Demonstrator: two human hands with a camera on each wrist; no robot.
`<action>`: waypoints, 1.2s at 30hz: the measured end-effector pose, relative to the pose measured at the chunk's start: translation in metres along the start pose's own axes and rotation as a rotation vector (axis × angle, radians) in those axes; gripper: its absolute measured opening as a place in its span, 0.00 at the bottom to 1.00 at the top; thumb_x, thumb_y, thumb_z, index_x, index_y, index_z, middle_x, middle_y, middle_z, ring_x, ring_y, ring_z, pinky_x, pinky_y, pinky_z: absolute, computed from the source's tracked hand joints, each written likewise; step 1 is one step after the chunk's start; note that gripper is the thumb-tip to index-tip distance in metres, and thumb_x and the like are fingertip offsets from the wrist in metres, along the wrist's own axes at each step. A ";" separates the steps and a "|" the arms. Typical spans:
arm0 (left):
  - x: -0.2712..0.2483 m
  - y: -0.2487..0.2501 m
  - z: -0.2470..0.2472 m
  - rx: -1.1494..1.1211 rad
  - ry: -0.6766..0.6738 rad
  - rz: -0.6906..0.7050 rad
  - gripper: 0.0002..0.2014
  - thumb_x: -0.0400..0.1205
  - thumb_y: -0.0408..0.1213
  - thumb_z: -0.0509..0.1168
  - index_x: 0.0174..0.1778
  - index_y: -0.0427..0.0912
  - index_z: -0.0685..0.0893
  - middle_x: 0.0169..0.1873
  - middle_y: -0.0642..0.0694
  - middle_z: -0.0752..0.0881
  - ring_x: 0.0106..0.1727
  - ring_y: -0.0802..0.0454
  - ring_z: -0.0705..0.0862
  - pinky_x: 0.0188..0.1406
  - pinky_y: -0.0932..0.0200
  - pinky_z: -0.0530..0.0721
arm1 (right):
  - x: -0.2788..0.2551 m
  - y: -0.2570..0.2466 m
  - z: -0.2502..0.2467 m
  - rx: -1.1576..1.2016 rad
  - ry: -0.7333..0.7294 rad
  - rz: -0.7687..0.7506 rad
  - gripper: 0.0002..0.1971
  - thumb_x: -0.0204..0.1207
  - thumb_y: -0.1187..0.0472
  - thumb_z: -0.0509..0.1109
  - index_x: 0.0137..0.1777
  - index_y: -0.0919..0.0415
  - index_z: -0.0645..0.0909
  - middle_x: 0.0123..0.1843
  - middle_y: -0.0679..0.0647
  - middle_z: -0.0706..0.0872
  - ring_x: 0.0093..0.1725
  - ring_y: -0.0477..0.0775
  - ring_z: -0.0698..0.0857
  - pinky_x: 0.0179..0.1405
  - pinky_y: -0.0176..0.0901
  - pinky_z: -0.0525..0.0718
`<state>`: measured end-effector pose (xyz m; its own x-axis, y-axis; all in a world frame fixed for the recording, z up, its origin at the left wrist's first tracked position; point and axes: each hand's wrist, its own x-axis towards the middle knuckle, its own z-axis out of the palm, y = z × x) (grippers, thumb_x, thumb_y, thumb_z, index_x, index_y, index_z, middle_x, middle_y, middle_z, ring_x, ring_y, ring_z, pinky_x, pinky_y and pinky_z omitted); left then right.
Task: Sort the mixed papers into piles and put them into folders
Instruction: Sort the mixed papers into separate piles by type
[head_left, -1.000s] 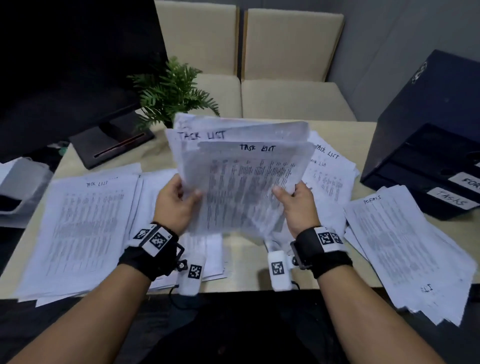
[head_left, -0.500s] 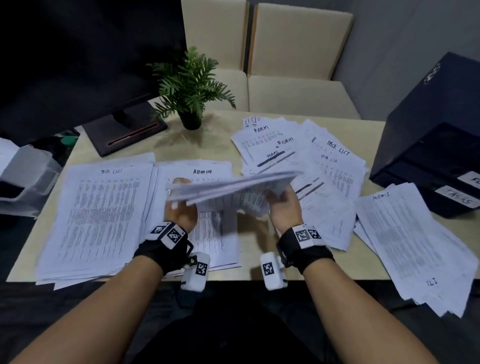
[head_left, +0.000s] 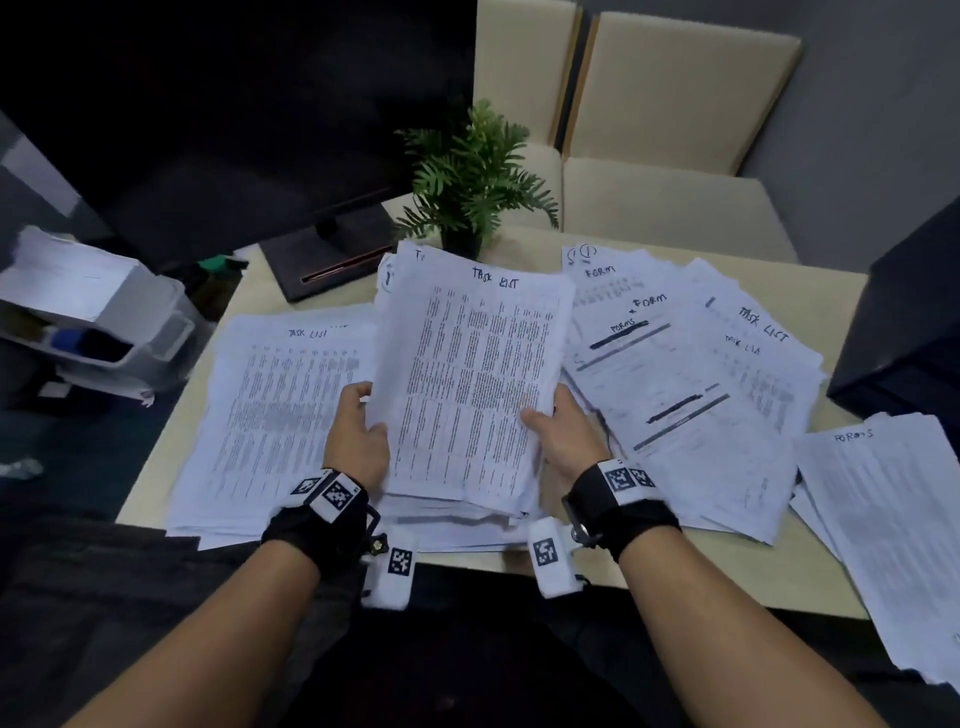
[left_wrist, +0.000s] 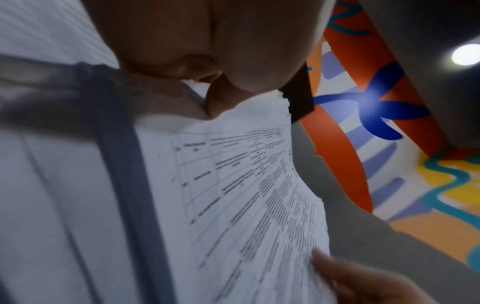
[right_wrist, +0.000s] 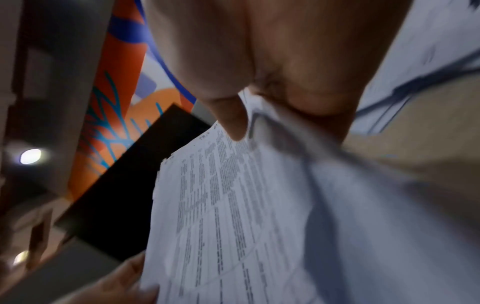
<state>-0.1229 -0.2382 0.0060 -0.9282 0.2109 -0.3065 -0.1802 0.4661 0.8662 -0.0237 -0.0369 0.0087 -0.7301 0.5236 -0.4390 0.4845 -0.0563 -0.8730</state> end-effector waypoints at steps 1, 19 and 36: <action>0.006 -0.009 -0.021 -0.015 0.003 -0.024 0.22 0.82 0.20 0.53 0.70 0.44 0.68 0.60 0.44 0.82 0.35 0.53 0.81 0.18 0.72 0.77 | 0.002 -0.002 0.023 -0.080 -0.049 0.008 0.17 0.82 0.62 0.65 0.70 0.57 0.71 0.67 0.50 0.83 0.66 0.53 0.82 0.66 0.52 0.80; 0.066 -0.073 -0.168 0.522 0.016 -0.227 0.31 0.78 0.35 0.66 0.78 0.51 0.68 0.83 0.39 0.52 0.81 0.40 0.58 0.73 0.41 0.69 | 0.029 -0.014 0.208 -0.413 -0.135 0.091 0.19 0.78 0.54 0.73 0.65 0.58 0.75 0.59 0.58 0.85 0.50 0.60 0.87 0.52 0.52 0.86; 0.008 0.058 0.063 0.349 -0.470 0.257 0.19 0.81 0.34 0.65 0.69 0.44 0.77 0.67 0.45 0.79 0.67 0.49 0.77 0.60 0.62 0.71 | -0.001 0.021 -0.056 -0.437 0.242 0.109 0.15 0.75 0.55 0.75 0.59 0.58 0.81 0.58 0.54 0.84 0.59 0.56 0.82 0.56 0.42 0.77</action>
<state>-0.1202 -0.1553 0.0294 -0.6714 0.6707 -0.3154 0.2195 0.5864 0.7797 0.0143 0.0089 0.0030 -0.5566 0.7195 -0.4153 0.7456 0.2120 -0.6318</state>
